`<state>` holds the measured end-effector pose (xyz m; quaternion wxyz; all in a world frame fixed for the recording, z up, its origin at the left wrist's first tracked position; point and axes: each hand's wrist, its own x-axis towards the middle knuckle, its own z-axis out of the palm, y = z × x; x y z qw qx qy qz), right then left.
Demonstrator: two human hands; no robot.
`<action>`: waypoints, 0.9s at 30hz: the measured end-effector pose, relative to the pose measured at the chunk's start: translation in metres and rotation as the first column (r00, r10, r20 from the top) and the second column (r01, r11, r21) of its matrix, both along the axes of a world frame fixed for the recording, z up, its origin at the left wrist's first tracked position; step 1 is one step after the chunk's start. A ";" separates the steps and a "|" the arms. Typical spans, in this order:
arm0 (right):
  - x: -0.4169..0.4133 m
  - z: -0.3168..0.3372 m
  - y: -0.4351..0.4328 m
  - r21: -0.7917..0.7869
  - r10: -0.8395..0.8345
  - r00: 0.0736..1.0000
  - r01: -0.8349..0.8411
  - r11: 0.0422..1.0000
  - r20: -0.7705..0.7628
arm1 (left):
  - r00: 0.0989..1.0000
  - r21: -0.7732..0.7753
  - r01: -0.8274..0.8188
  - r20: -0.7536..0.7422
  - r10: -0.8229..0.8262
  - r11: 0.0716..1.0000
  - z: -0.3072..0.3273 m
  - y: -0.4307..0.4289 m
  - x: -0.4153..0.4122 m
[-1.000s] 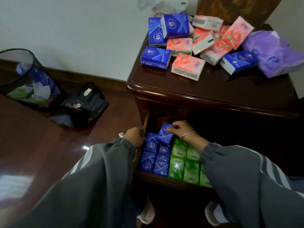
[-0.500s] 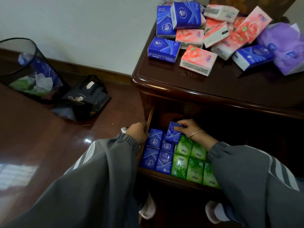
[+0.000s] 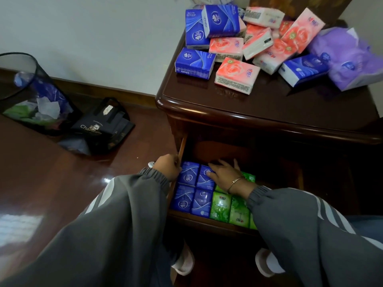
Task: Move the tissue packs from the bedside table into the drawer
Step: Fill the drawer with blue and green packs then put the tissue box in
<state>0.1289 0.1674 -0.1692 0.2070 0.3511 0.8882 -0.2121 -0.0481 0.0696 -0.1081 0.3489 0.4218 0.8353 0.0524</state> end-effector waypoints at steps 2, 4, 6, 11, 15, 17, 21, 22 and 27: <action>0.004 0.009 0.000 -0.035 -0.010 1.000 0.010 0.999 -0.005 | 1.000 -0.004 -0.007 -0.007 0.007 1.000 0.002 -0.001 0.002; 0.010 0.021 -0.005 -0.013 -0.049 0.996 0.048 0.999 -0.077 | 1.000 -0.005 -0.019 -0.013 0.019 1.000 0.004 -0.003 0.005; 0.021 0.041 -0.014 0.007 -0.073 0.983 0.075 0.997 -0.167 | 1.000 -0.003 -0.028 -0.013 0.028 1.000 0.006 -0.005 0.008; 0.073 0.119 -0.038 0.095 -0.017 0.882 0.070 0.993 -0.471 | 0.981 0.174 -0.188 -0.011 0.193 0.967 0.029 -0.009 0.018; 0.136 0.196 -0.031 0.260 -0.027 0.655 0.338 0.904 -0.755 | 0.952 0.492 -0.294 0.074 0.297 0.819 0.063 -0.015 0.032; 0.166 0.219 -0.012 0.310 -0.055 0.569 0.524 0.793 -0.821 | 0.954 0.617 -0.277 0.083 0.289 0.736 0.088 -0.016 0.037; 0.206 0.231 0.049 0.261 -0.321 0.475 0.807 0.530 -0.819 | 0.971 0.791 -0.161 0.019 0.240 0.590 0.139 0.002 0.039; 0.210 0.229 0.064 0.236 -0.394 0.459 0.836 0.496 -0.796 | 0.974 0.813 -0.117 -0.018 0.225 0.571 0.150 0.009 0.040; 0.182 0.215 0.105 0.054 -0.673 0.405 0.876 0.479 -0.619 | 0.969 0.794 0.116 -0.222 0.107 0.596 0.186 0.053 0.047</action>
